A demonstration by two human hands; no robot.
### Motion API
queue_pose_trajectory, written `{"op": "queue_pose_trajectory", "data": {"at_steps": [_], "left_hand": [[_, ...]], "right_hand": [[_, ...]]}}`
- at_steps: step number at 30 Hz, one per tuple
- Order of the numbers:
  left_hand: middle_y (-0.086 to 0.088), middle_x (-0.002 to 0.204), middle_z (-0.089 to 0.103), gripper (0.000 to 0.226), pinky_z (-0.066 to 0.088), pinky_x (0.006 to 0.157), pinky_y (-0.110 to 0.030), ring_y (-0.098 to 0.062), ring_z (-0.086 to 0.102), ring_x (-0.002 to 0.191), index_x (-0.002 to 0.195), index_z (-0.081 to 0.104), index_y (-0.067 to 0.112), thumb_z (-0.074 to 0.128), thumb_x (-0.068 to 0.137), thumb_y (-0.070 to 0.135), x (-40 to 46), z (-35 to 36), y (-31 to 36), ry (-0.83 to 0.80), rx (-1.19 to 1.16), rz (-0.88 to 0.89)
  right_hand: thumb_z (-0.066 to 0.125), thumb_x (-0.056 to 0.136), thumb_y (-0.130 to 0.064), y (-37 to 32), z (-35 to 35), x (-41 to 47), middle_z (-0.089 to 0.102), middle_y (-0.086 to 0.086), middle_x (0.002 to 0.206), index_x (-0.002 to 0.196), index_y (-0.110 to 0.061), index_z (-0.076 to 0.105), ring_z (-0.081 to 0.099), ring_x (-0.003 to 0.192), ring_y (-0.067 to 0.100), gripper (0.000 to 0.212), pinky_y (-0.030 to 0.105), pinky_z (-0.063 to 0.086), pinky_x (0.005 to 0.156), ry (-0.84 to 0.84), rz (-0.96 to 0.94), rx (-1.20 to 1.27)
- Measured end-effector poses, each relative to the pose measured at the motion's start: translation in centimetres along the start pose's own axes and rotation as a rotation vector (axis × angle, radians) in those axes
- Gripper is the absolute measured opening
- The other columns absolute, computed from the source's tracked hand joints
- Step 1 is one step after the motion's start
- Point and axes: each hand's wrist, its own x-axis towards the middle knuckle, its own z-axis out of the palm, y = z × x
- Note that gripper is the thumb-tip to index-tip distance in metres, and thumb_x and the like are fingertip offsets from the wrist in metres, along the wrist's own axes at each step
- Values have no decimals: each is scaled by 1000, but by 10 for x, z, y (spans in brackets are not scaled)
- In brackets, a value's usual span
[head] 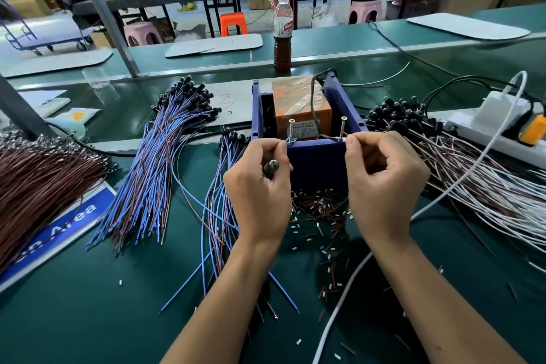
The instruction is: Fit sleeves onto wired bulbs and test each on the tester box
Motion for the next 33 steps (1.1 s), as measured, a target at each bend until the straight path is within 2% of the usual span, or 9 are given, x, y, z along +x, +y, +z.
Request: {"op": "queue_pose_trajectory", "data": {"at_steps": [5, 9, 15, 18, 22, 25, 27, 29, 33], "left_hand": [[8, 65, 68, 16, 45, 57, -18, -7, 60, 55, 86, 69, 18, 65, 101, 17, 17, -22, 10, 46, -106, -64], [2, 69, 67, 34, 33, 47, -25, -7, 43, 49, 86, 72, 16, 49, 109, 26, 73, -46, 15, 57, -407, -405], [-2, 68, 65, 57, 37, 54, -23, -10, 48, 61, 90, 71, 11, 29, 113, 42, 188, -47, 20, 124, -786, -764], [-4, 78, 60, 63, 35, 56, -23, -11, 46, 65, 100, 69, 11, 21, 112, 50, 225, -29, 12, 30, -644, -904], [-5, 69, 46, 54, 32, 40, -17, -11, 40, 51, 95, 53, 5, 22, 114, 44, 250, 7, -1, -2, -784, -1008], [-11, 72, 53, 59, 44, 41, -19, -15, 48, 54, 90, 56, 2, 26, 112, 47, 264, 37, -14, 47, -884, -1007], [-12, 69, 56, 64, 49, 41, -22, -16, 52, 54, 87, 58, 0, 28, 111, 51, 271, 54, -23, 12, -1026, -1041], [-13, 61, 55, 64, 47, 36, -21, -16, 52, 46, 79, 54, 0, 28, 113, 47, 281, 71, -30, -66, -1235, -1066], [-10, 44, 50, 75, 44, 32, -19, -17, 51, 29, 75, 50, 0, 16, 110, 56, 310, 95, -42, -169, -1485, -995]], "right_hand": [[69, 99, -6, -19, -16, 8, 67, 0, 78, 88, -5, 74, 63, 71, 10, 12, 19, 46, 63, -60, -108, 120], [67, 102, -11, -41, -22, 42, 69, -2, 80, 95, -9, 73, 65, 69, 9, 9, 20, 48, 61, -103, -153, 227], [65, 102, -22, -49, 2, 144, 70, -1, 77, 93, -19, 68, 64, 51, 14, 10, 25, 47, 44, -117, 124, 421], [61, 104, -12, -36, 34, 191, 69, 6, 77, 92, -14, 65, 67, 56, 13, 12, 26, 51, 50, -162, 332, 521], [55, 104, 0, -23, 78, 240, 68, 16, 93, 110, -1, 62, 76, 69, 21, 10, 29, 62, 66, -195, 609, 547], [51, 100, 6, -21, 111, 266, 64, 16, 118, 121, -5, 60, 75, 98, 24, 25, 27, 63, 74, -239, 413, 213], [54, 99, 0, -28, 135, 268, 62, 11, 130, 138, -8, 55, 65, 114, 22, 39, 29, 61, 87, -365, 124, 12], [57, 106, -23, -29, 167, 263, 61, 8, 132, 147, -11, 51, 59, 118, 19, 43, 29, 56, 97, -680, -47, -54], [44, 109, -49, -11, 218, 268, 76, 9, 110, 126, -5, 64, 73, 101, 18, 51, 31, 59, 86, -1232, 158, 197]]}}
